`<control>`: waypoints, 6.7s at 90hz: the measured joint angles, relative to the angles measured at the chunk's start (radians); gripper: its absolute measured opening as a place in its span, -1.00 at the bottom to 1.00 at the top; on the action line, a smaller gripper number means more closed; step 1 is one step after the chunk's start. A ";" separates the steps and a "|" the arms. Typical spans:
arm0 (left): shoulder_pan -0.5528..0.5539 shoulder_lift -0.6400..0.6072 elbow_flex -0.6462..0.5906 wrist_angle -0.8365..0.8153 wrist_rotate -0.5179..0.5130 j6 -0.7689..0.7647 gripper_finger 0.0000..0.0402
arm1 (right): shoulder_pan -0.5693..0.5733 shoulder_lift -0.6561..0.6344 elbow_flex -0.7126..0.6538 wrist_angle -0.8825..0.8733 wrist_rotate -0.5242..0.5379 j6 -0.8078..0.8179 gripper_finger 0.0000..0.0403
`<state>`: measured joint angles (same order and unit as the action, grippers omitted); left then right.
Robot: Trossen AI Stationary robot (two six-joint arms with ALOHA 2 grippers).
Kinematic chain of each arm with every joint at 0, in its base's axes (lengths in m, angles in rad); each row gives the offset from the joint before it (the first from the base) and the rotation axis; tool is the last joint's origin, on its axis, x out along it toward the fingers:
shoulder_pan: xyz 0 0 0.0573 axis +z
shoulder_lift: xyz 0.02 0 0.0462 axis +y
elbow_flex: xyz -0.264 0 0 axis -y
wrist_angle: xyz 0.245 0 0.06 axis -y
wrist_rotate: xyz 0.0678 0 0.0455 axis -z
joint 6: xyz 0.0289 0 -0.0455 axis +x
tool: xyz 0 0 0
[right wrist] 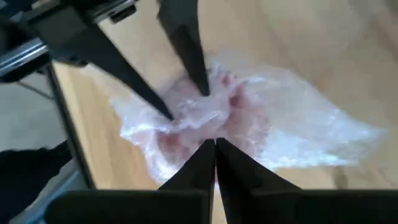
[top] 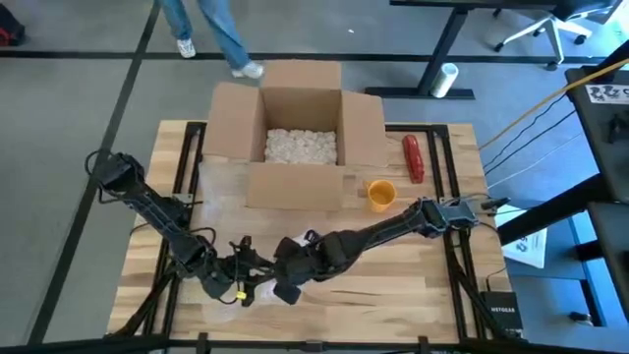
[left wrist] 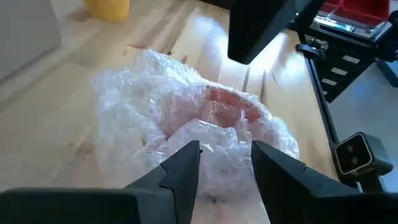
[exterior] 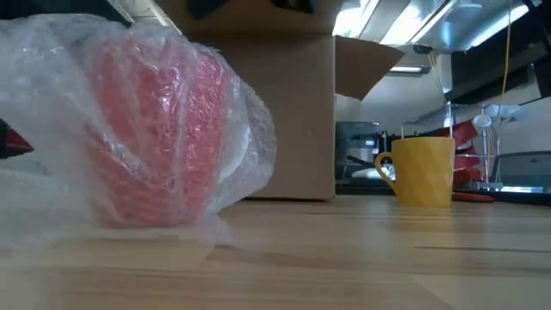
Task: Wrap mug
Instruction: Wrap the red mug with bubble wrap, then put the wrapped red mug into the cardboard box
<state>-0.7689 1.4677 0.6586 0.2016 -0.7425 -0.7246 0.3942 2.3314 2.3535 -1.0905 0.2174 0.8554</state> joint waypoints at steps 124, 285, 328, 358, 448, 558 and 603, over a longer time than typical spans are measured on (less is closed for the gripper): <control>-0.117 -0.043 -0.001 -0.012 -0.034 -0.051 -0.35 | -0.054 0.120 -0.007 0.098 -0.237 -0.022 -1.00; -0.278 -0.131 -0.001 -0.114 -0.161 0.019 -0.35 | -0.122 0.055 -0.008 0.036 -0.221 -0.417 -0.37; -0.325 -0.136 -0.002 -0.192 -0.198 -0.010 -0.35 | -0.124 0.142 -0.010 0.032 -0.245 -0.446 -0.83; -0.350 -0.137 -0.038 -0.316 -0.204 -0.195 -0.35 | -0.106 0.137 -0.001 0.045 -0.255 -0.427 -0.97; -0.339 -0.136 -0.158 -0.326 -0.204 -0.369 -0.35 | -0.113 -0.185 0.002 0.320 -0.101 -0.418 -0.99; 0.325 -0.309 -0.159 -0.214 0.361 0.427 -0.35 | -0.759 -0.318 0.000 0.359 -0.187 -0.626 -0.99; 0.443 -0.319 -0.359 0.242 0.561 0.372 -0.35 | -0.808 -0.232 0.000 0.134 -0.099 -0.682 -0.99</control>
<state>-0.3260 1.1483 0.2998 0.4438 -0.1814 -0.3530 -0.4142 2.0998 2.3535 -0.9562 0.1184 0.1732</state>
